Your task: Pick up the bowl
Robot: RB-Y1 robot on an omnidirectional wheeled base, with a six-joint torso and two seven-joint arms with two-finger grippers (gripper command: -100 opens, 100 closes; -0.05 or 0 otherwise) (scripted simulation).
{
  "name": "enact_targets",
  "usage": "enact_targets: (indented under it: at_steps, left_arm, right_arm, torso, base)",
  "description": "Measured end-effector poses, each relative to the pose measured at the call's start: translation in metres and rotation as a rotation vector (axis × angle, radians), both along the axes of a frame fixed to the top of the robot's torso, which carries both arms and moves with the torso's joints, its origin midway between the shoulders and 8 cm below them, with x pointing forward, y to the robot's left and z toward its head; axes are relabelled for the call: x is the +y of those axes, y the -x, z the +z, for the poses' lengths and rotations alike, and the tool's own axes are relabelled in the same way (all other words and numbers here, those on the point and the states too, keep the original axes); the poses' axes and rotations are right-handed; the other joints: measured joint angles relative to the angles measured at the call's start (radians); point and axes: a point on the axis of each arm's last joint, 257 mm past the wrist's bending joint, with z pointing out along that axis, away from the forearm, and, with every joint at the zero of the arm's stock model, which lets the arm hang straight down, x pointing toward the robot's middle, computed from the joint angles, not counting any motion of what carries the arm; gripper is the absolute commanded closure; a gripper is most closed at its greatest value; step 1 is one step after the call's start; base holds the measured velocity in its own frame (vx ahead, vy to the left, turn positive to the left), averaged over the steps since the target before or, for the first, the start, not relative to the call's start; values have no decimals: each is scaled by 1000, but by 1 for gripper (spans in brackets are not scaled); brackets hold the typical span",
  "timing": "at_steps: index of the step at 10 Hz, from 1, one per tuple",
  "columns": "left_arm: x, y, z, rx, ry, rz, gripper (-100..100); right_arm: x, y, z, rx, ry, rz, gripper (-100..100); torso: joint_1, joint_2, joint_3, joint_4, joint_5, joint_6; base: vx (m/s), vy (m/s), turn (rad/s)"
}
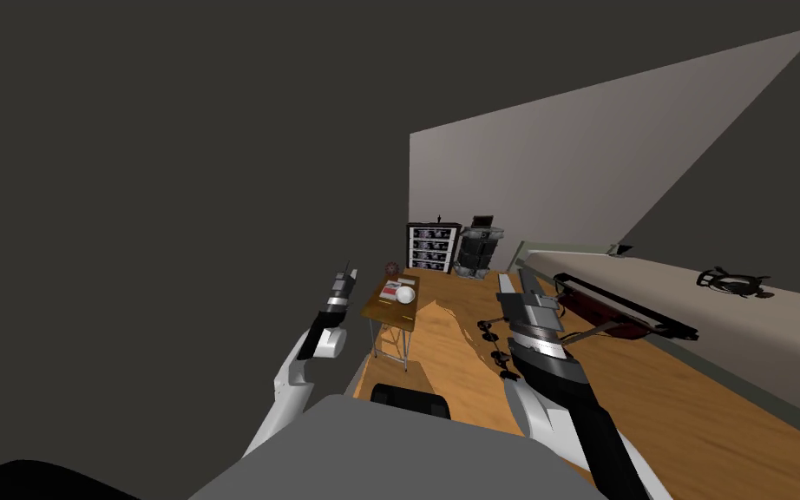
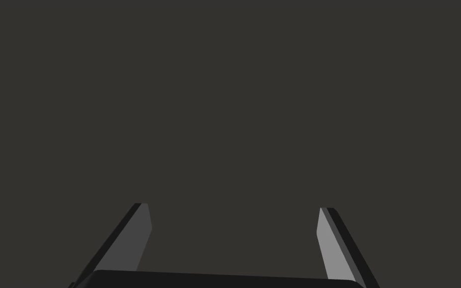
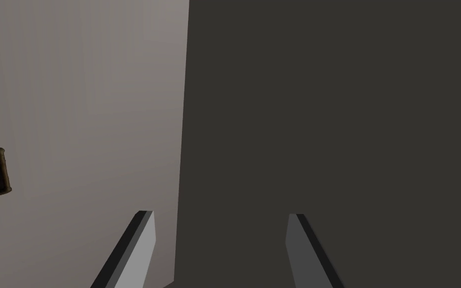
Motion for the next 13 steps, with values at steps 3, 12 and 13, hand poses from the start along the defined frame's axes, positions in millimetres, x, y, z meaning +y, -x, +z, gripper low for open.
enact_targets:
  at_steps: [3, 12, 13]
  left_arm:
    - [10, -28, -18, 75, 26, 7, -100]
    - [39, -102, -80, 313, 116, 27, -100]
    - [43, -111, -86, 339, 128, 29, -100]
  right_arm:
    - [0, 0, 0, 0, 0, 0, 0]
    - [0, 0, 0, 0, 0, 0, 0]
    - [0, 0, 0, 0, 0, 0, 0]
  torso:
    - [-1, 0, 0, 0, 0, 0]
    - [-3, -2, -1, -1, -1, 0]
    - [-4, -3, -1, -1, -1, 0]
  base:
    - [-50, 21, -82]
    - [-26, -3, -71]
    - [-10, -15, -42]
